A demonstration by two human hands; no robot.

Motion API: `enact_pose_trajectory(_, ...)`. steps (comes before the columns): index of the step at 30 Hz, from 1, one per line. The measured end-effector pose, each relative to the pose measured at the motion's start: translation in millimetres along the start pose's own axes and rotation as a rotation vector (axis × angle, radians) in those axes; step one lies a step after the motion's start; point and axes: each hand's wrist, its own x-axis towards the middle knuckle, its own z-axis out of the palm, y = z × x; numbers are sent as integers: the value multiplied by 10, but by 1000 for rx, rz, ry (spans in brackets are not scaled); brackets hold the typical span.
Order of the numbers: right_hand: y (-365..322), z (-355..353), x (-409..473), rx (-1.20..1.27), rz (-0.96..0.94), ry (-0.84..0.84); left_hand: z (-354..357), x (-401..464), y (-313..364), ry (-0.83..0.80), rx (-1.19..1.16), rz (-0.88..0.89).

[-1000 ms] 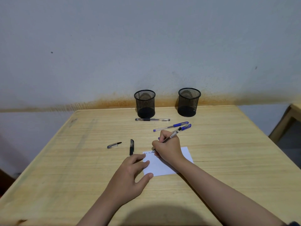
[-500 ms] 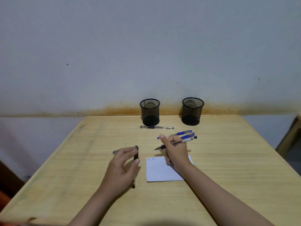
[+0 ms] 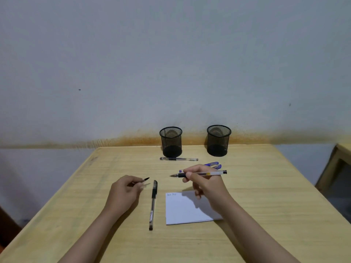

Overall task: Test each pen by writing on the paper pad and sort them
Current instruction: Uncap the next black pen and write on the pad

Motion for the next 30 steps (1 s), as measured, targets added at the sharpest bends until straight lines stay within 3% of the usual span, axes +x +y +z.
enact_pose_trajectory(4, -58, 43, -17, -18, -82, 0, -23, -53, 409, -65, -243, 62)
enact_pose_trajectory(8, -82, 80, -4, -6, -125, 22, -73, -34, 604, -119, -295, 200)
enact_pose_trajectory(19, -105, 143, -102, -110, -215, -22, -124, -73, 742, -160, -360, 356)
enact_pose_trajectory(26, -177, 356, -256, -120, -359, -2, -209, -134, 748, -206, -561, 327)
enact_pose_trajectory(30, -297, 395, -197, -98, -399, -180, -290, -143, 698, -253, -686, 289)
